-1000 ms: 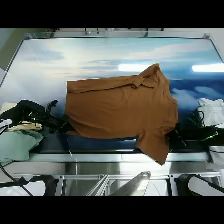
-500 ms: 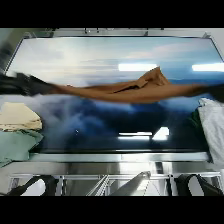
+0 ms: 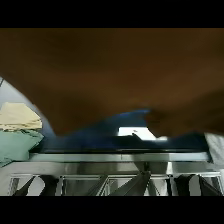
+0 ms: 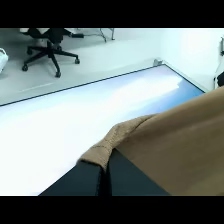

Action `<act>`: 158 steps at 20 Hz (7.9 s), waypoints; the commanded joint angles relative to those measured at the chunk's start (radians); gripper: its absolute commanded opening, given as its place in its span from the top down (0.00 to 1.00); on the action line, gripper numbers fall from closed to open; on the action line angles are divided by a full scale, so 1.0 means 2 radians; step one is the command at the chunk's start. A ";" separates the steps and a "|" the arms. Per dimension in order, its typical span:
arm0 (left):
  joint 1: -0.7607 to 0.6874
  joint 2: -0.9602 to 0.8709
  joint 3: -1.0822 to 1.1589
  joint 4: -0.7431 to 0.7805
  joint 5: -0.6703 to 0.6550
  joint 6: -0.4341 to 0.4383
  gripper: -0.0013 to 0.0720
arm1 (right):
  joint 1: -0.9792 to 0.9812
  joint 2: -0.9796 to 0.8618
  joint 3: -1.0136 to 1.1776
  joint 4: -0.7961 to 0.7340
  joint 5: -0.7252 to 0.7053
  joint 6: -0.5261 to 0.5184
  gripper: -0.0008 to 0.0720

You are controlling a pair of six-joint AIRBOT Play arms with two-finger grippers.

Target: Fold the shirts.

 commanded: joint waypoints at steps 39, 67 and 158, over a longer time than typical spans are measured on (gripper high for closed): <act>-0.251 -0.603 -0.024 0.246 0.026 -0.036 0.13 | 0.167 -0.566 -0.162 -0.019 0.169 -0.058 0.64; -0.190 -0.374 -0.543 0.262 -0.091 0.000 0.07 | 0.123 -0.329 -0.623 0.047 0.103 -0.012 0.96; -0.230 -0.603 0.053 0.334 0.020 -0.074 0.01 | 0.134 -0.540 -0.197 0.009 0.046 -0.005 0.12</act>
